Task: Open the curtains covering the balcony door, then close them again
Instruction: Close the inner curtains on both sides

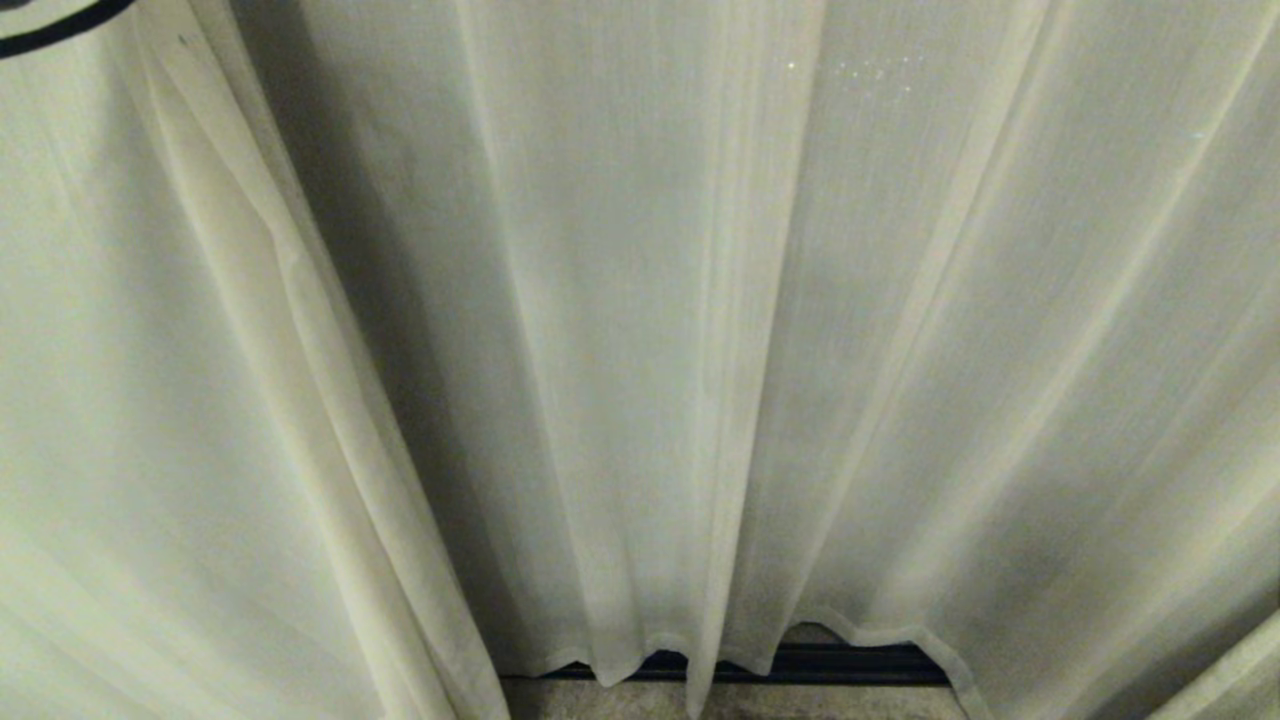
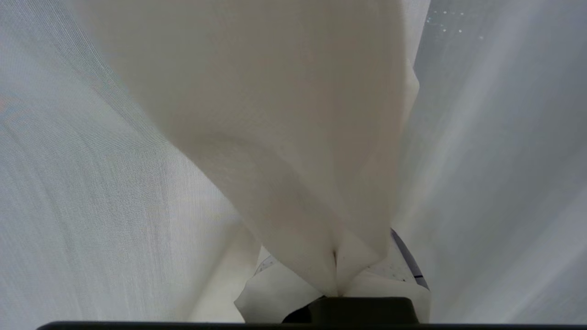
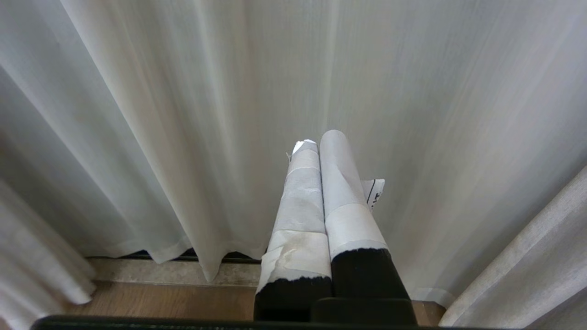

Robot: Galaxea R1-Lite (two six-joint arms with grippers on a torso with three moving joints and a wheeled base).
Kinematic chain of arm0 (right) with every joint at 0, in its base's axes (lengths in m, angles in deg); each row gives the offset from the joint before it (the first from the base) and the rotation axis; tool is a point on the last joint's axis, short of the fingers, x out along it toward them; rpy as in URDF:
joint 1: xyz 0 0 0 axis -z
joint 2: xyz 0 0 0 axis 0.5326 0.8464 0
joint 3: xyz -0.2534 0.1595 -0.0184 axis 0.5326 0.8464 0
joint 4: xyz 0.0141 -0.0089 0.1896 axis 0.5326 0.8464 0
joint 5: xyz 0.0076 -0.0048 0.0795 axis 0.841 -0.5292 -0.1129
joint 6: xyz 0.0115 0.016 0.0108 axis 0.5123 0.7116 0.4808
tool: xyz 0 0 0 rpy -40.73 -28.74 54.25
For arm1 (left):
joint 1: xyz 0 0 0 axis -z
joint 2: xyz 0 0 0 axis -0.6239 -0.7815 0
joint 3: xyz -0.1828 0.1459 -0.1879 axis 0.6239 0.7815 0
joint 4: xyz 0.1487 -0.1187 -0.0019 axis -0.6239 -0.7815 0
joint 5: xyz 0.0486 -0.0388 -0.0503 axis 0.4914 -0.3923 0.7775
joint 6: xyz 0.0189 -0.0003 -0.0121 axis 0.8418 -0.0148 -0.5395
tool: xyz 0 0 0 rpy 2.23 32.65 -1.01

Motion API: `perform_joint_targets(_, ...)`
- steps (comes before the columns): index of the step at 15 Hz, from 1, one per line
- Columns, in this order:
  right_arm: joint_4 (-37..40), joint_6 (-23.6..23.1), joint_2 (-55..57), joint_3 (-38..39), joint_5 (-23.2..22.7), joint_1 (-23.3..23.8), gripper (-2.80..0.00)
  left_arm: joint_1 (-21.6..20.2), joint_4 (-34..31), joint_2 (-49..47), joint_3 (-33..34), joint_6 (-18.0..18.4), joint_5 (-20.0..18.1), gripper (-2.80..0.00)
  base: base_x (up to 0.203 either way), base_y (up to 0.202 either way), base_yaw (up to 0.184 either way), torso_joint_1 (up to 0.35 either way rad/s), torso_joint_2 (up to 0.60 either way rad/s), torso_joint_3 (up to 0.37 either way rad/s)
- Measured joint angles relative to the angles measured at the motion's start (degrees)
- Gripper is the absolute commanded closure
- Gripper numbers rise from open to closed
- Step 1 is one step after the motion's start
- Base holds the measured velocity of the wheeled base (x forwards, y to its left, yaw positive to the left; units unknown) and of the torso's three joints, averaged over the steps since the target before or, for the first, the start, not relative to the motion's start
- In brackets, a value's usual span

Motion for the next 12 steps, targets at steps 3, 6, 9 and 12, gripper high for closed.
perform_joint_targets(3,0.02,0.0,0.0,0.0,0.0,0.0,0.0,-0.05,0.08,0.05,0.0,0.05,-0.01,-2.8,0.0,0.0,0.0,0.0,0.0,0.0)
perform_joint_targets(6,0.02,-0.02,0.0,0.0,0.0,0.0,0.0,-0.05,0.0,0.5,0.1,0.18,0.21,-2.8,0.0,0.0,0.0,0.0,0.0,0.0)
perform_joint_targets(9,0.0,0.0,0.0,0.0,0.0,0.0,0.0,-0.11,0.0,2.05,1.87,0.16,0.93,-2.8,0.0,0.0,0.0,0.0,0.0,0.0)
perform_joint_targets(12,0.01,0.01,0.0,0.0,0.0,0.0,0.0,-0.11,-0.06,5.0,5.17,0.18,2.15,-2.8,0.0,0.0,0.0,0.0,0.0,0.0)
